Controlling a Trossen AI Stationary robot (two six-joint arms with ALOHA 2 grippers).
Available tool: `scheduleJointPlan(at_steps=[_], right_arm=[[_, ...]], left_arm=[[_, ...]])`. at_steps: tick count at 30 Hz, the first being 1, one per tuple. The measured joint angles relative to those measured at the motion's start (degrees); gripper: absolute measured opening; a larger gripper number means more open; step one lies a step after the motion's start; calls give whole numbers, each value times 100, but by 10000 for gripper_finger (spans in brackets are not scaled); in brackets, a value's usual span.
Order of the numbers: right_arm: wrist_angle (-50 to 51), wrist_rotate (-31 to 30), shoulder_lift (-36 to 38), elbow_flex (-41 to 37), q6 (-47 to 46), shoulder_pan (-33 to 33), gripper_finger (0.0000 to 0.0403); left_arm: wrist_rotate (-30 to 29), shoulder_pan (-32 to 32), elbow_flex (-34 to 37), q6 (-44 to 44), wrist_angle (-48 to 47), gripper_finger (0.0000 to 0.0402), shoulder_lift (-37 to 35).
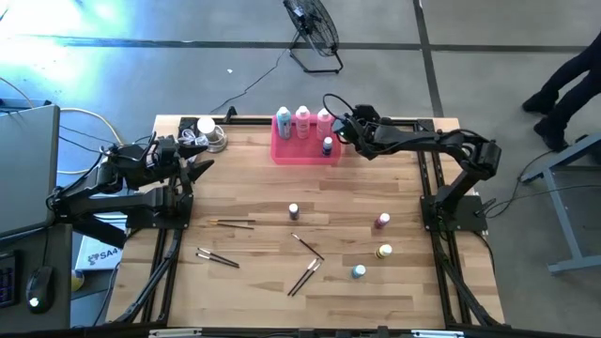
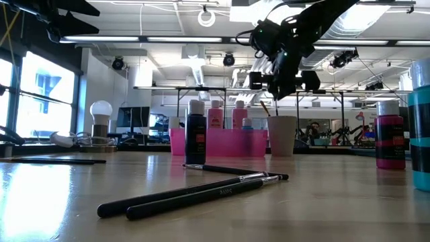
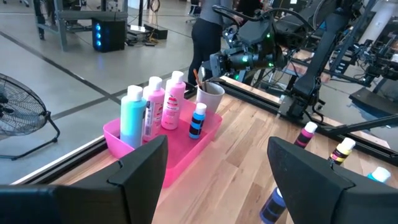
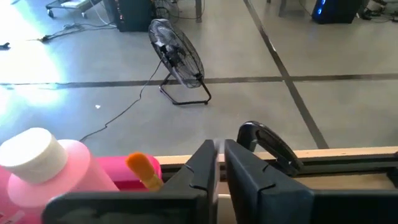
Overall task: Pick & Place Paint Supplies
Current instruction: Put the silver paintbrush into the white cup, then put the small pink paint bottle into the pink bin
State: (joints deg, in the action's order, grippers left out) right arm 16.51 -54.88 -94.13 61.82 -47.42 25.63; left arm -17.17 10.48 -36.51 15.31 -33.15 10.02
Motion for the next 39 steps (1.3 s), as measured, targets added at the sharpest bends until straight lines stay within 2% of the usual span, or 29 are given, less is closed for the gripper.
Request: scheduleJointPlan(at_steps=[7,10,15,23,32,39], right_arm=[[-6,151,30,-2,165,-17,98],[-90,150,193,-2,422,-73,110],[-333,149,686,-2,1053,-219,109],[-1277,309,1544,-2,2346,-512,101],[-2213,716,2114,0,2671,-729,100],[-2323,737,2175,0,2673,-813,100]], left_arm=[[0,2,0,0,0,271,0],[0,1,0,0,0,271,0],[0,2,0,0,2,271,0],[-2,1,0,-1,0,271,0],[-2,2,0,-1,2,271,0],[-1,2,0,-1,2,271,0]])
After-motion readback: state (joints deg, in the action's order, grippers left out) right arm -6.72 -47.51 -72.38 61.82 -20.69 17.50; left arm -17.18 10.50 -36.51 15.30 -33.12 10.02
